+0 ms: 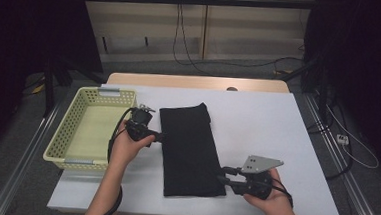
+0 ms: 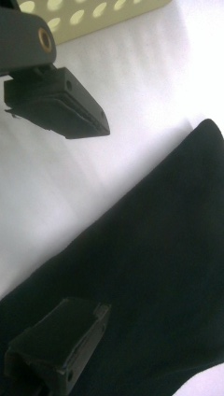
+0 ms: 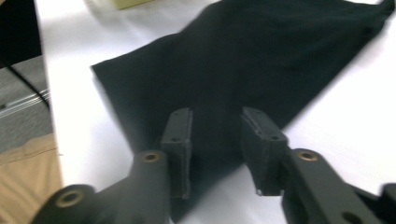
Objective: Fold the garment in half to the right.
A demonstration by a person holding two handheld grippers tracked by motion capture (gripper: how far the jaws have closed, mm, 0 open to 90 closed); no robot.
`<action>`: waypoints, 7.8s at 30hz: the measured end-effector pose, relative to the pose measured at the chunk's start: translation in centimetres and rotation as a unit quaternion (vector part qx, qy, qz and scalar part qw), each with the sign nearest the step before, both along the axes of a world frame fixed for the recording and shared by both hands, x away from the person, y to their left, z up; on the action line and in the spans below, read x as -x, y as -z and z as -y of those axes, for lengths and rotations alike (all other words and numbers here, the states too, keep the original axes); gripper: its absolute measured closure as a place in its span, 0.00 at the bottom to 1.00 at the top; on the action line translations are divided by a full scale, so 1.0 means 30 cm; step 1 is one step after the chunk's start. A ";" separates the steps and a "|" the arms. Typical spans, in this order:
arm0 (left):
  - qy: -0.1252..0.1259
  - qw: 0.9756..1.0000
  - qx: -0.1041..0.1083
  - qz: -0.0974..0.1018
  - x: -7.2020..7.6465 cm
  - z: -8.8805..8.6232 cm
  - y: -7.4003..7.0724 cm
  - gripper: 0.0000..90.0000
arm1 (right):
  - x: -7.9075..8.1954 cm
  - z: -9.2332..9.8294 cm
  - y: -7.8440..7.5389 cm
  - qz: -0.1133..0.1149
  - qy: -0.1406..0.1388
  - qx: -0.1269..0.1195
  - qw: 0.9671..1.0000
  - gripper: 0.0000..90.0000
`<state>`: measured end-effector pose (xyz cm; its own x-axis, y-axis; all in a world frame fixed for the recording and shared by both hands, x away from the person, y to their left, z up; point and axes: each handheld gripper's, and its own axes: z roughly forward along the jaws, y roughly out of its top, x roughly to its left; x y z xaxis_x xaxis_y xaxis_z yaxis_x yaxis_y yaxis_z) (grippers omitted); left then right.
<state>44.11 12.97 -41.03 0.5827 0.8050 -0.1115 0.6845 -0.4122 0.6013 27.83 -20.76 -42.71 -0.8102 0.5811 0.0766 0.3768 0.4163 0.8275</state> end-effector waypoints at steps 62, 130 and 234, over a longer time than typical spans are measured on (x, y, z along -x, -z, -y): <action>0.008 1.000 -0.003 -0.009 0.009 0.002 0.003 0.15 | -0.102 -0.075 0.087 -0.044 0.040 0.049 0.997 1.00; 0.011 1.000 -0.007 -0.006 0.051 -0.008 -0.015 0.15 | -0.003 -0.082 0.074 -0.018 -0.032 0.023 0.999 0.44; -0.051 0.999 0.012 0.002 -0.192 0.066 0.067 0.13 | -0.028 -0.060 0.090 -0.042 0.000 -0.065 0.997 0.92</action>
